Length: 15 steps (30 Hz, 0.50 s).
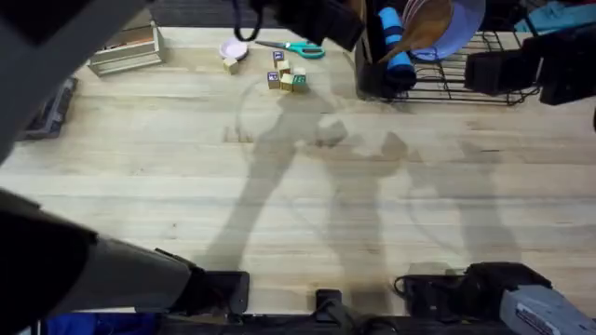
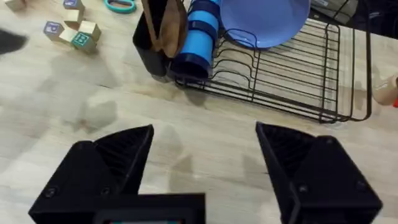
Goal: Pick up the spoon on the table one by one and put them onto the rack
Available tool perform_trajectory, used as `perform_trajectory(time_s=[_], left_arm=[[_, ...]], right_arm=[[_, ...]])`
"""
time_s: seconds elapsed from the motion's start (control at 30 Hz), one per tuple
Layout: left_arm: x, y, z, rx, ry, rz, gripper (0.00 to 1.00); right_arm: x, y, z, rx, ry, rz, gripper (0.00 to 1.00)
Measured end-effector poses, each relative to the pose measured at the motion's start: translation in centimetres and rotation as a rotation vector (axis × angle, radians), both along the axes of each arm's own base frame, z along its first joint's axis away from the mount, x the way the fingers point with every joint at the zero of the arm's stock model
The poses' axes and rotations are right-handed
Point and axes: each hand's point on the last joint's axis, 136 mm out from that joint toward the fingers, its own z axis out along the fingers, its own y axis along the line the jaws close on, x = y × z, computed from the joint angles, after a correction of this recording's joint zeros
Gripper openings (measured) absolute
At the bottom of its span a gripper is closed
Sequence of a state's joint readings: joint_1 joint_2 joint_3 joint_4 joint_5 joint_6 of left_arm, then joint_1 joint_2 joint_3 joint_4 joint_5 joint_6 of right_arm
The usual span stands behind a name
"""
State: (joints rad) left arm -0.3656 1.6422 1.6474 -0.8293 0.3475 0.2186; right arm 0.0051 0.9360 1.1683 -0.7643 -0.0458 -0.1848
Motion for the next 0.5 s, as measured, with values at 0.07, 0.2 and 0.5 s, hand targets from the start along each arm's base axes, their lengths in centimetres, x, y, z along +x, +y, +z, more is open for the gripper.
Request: perform_trajectory(time_s=[0.07, 0.2, 0.5], left_arm=[[-1.1, 1.4, 0.0, 0.055, 0.017, 0.031, 0.995], [-3.5, 4.3, -0.7, 0.176, 0.079, 0.094, 0.993], [-7.5, 9.9, -1.6, 0.388, 0.189, 0.26, 0.993]], right_arm=[[0.0, 0.0, 0.0, 0.0, 0.0, 0.0, 0.996], [0.0, 0.0, 0.0, 0.0, 0.0, 0.0, 0.996], [0.0, 0.0, 0.0, 0.0, 0.0, 0.0, 0.997]])
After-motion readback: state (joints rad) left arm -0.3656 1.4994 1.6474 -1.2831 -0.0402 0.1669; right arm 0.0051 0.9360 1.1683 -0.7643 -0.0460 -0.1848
